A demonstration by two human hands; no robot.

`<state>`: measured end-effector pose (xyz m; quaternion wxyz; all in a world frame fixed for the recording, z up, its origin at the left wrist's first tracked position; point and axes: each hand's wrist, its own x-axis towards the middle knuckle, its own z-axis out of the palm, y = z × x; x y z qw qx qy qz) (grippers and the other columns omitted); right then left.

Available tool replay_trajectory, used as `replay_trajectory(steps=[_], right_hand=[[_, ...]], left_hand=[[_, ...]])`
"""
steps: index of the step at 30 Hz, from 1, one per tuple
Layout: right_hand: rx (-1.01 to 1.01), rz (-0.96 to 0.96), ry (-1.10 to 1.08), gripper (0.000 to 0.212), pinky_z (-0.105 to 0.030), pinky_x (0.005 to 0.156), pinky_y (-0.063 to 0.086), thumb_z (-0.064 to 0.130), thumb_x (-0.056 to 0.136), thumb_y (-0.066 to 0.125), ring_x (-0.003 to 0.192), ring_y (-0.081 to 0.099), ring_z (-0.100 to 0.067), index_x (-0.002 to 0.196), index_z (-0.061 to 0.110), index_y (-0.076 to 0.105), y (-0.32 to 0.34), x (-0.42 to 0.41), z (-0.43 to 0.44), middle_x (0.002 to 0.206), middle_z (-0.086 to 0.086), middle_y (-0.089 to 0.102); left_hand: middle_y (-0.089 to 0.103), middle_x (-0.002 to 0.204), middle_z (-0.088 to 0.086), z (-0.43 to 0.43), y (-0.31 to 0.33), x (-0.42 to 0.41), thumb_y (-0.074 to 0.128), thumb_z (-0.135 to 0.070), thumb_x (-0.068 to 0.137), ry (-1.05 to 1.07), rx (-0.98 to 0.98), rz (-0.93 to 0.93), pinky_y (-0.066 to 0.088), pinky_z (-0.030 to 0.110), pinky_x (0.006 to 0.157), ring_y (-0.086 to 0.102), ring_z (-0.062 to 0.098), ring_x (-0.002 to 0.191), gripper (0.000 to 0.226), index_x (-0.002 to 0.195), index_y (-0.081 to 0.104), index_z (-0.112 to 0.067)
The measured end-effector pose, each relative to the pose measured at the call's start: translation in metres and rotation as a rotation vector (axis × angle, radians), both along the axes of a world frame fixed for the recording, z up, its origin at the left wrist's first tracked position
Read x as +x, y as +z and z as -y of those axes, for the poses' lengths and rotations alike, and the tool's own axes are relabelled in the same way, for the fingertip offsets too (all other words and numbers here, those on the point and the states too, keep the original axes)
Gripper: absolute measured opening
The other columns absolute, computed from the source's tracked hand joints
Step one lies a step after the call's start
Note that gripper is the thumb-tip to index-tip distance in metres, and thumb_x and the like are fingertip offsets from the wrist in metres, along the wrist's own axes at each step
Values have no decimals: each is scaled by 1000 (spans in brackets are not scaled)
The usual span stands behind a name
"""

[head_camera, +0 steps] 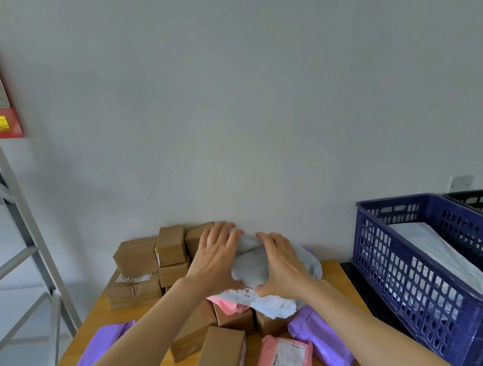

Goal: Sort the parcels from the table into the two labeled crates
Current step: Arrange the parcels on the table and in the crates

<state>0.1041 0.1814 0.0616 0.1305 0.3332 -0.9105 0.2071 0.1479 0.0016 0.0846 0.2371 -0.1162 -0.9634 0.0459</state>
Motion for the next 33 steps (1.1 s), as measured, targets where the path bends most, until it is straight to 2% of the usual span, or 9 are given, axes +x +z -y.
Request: replay_trajectory(steps=[5,8,10,11,13,15,21,29,33], right_hand=[[-410,262,-130,111,-30,100,34,40,59,87,128,32,-20,147,24,20,2,-5,-11,137,-1,31],[-678,462,-144,103,-35,96,45,36,59,89,121,43,-17,142,28,27,5,-11,-15,129,4,39],[-852,595,-115,92,-33,86,52,33,62,88,111,54,-13,135,32,32,7,-14,-17,124,7,49],[-916,642,-109,87,-27,77,52,33,63,88,104,56,-8,132,35,34,9,-15,-17,119,10,52],[-1010,721,-105,82,-23,67,52,34,65,87,98,60,-8,129,36,36,11,-16,-19,114,11,57],[-1066,800,-96,81,-33,74,57,34,66,86,100,65,-18,132,33,39,10,-18,-21,116,0,62],[-1151,880,-1,74,-47,86,57,22,73,83,99,70,-25,134,33,42,6,-18,-21,113,-11,69],[-1125,942,56,56,-34,77,55,-3,80,70,101,69,-27,125,24,52,13,-13,-15,109,-14,71],[-1171,963,16,52,-36,77,54,-9,81,62,103,66,-32,127,12,50,14,-10,-8,113,-18,68]], left_hand=[[6,159,14,5,4,3,84,-57,58,107,271,-124,12,48,117,11,35,146,123,152,17,-17],[-4,160,8,8,-2,1,83,-57,60,232,553,-15,12,47,118,3,30,147,128,153,4,-18],[8,159,9,10,-1,-1,85,-52,60,270,869,119,23,49,117,15,31,145,127,153,7,-15],[22,155,12,11,0,-3,86,-48,61,266,1054,186,36,47,111,30,31,139,121,151,13,-13],[49,139,10,13,1,-4,84,-37,69,236,1365,310,57,28,77,60,22,108,101,148,27,-9],[67,117,5,17,1,-4,81,-26,75,149,1562,389,54,20,53,67,13,83,76,140,44,-12],[74,104,6,30,-1,-2,77,-16,79,-45,1677,476,57,50,84,70,27,97,47,122,61,-19],[74,104,2,49,-2,0,81,-20,75,-59,1639,468,57,48,85,70,25,97,48,119,63,-24],[75,97,-2,55,3,1,81,-21,74,-83,1640,476,60,37,70,73,19,87,44,114,64,-27]])
